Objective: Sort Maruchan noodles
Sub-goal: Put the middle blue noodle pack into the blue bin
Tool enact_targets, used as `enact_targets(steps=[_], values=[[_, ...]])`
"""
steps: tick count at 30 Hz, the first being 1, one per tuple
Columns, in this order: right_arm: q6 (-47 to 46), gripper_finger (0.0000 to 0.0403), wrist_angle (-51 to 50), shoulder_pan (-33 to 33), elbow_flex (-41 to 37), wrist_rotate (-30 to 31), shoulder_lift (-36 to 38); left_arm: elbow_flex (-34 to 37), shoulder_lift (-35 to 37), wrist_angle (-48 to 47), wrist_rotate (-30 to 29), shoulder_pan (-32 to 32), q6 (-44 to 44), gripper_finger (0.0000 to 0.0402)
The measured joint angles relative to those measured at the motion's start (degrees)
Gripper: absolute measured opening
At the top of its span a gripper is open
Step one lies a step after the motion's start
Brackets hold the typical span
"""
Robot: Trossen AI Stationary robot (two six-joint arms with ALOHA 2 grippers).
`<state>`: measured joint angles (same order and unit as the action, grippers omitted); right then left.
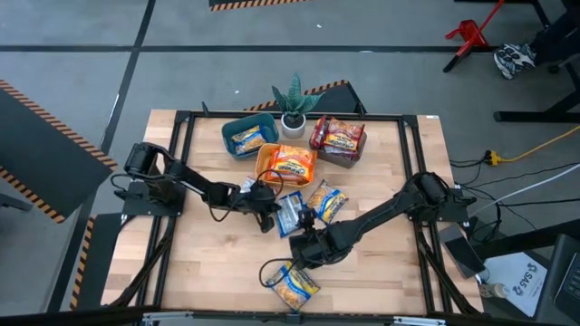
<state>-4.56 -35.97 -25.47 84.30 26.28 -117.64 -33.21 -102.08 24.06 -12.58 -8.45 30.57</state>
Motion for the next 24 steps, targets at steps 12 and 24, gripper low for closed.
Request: enact_targets(steps=[12, 24], values=[[-5.51, 0.0262, 4.33, 0.99, -4.32, 3.13, 0.02, -0.02, 0.15, -3.76, -8.78, -6.87, 8.13, 0.0000], [-11.62, 0.0262, 3.91, 1.68, -4.48, -1.38, 1.42, -0.02, 0.15, -5.71, -14.71, -13.09, 13.28, 0.0000]])
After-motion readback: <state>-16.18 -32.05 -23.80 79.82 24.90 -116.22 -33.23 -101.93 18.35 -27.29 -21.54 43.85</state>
